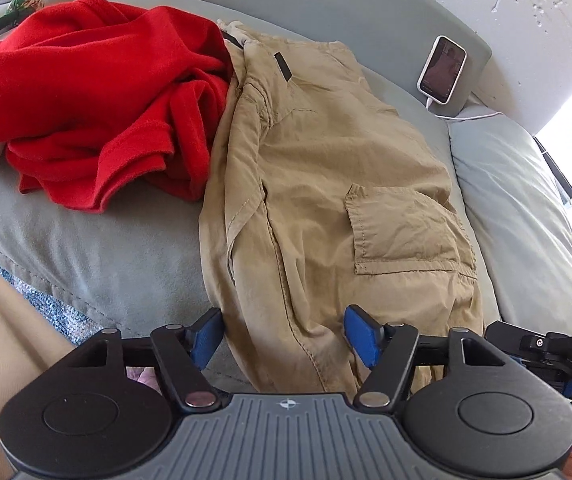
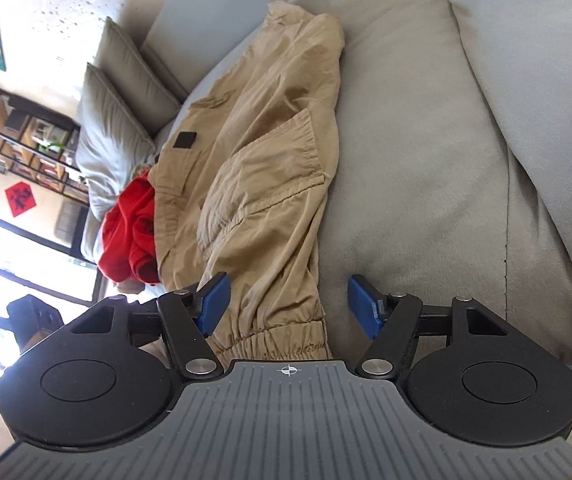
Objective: Fold clothes
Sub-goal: 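Grasp the elastic cuffs with both grippers and lift the trouser legs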
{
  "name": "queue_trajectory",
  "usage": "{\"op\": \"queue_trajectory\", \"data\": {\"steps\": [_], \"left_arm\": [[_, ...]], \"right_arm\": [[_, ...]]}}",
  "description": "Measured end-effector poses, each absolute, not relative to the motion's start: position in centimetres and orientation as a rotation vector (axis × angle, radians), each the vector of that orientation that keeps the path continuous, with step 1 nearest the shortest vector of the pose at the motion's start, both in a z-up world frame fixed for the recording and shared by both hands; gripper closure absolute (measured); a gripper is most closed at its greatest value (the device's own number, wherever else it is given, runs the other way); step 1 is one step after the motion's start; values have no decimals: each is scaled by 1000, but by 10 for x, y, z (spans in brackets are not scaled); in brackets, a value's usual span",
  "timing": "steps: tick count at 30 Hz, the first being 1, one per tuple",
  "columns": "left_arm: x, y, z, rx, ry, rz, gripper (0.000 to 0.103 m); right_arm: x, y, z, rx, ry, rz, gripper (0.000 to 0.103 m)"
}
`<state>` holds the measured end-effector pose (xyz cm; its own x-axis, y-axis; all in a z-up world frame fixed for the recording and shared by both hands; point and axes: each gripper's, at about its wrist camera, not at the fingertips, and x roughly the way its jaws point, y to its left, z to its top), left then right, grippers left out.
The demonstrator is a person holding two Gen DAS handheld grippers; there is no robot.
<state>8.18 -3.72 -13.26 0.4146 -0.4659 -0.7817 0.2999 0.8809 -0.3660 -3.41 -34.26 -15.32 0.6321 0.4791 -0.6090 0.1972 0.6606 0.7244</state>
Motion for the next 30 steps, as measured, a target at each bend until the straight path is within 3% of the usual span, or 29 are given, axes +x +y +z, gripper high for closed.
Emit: {"op": "queue_trajectory", "data": {"steps": [3,9,11,13,15,19,21,23,28,30], "left_arm": [[81,-36,-130,-208,1099,-515,65],[80,-43,-134,-197,1122,-522,64],[80,-42,-134,-207,1128,-525,74],[80,-35,-128,-250,1132,-556,90],[80,-28,-122,-295,1136,-588,92],[71,-12,-110,-385,1151,-653,92],[66,-5,-107,-434,1156,-687,88],[61,0,-111,-488,1161,-676,67],[50,9,-135,-658,1194,-606,36],[48,16,-143,-756,1196,-585,33]], "right_arm": [[-39,-340,-151,842,916,179,44],[-41,-331,-161,854,969,203,44],[-38,-325,-163,846,967,208,45],[-41,-321,-159,809,966,179,64],[-47,-320,-154,805,954,162,78],[-66,-327,-136,906,906,169,82],[-79,-329,-122,952,882,171,82],[-90,-331,-112,1010,866,162,82],[-91,-332,-115,1196,871,131,82],[-90,-329,-112,1222,858,133,82]]}}
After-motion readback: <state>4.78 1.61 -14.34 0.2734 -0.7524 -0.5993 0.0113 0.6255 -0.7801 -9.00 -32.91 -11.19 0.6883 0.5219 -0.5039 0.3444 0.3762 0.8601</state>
